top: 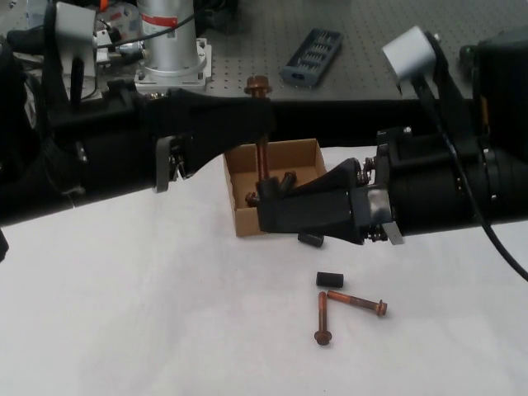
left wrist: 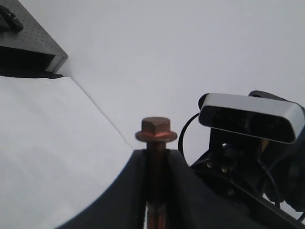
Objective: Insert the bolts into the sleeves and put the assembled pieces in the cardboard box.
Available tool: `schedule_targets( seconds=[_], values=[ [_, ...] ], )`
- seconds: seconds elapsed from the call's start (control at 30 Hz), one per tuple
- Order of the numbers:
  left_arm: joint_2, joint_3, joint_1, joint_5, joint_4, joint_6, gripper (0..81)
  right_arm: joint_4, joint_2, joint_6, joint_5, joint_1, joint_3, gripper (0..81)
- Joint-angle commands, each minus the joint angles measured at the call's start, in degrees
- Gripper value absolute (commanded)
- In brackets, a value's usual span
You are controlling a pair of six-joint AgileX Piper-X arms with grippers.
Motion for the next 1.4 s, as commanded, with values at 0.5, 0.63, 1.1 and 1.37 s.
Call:
schedule_targets(
  seconds=[0.5,0.63,1.1,1.37],
  values=[
    [-0.5,-0.2,0.2,-0.8,0.1,2.2,7.4,-2.2,-0.9,0.2,1.9,-2.3,-0.6,2.7],
    [-0.5,0.3,0.8,-1.0,0.1,2.2,7.4,-2.0,-1.4,0.2,1.8,-3.7,-0.6,2.7],
    [-0.5,0.9,1.1,0.9,3.7,2.2,7.4,-2.2,-1.8,-1.4,-5.1,-4.1,-0.6,2.7],
    [-0.5,0.9,1.1,2.3,11.2,4.1,7.4,-1.4,-1.8,-2.9,-9.5,-4.1,-0.6,2.7]
  ],
)
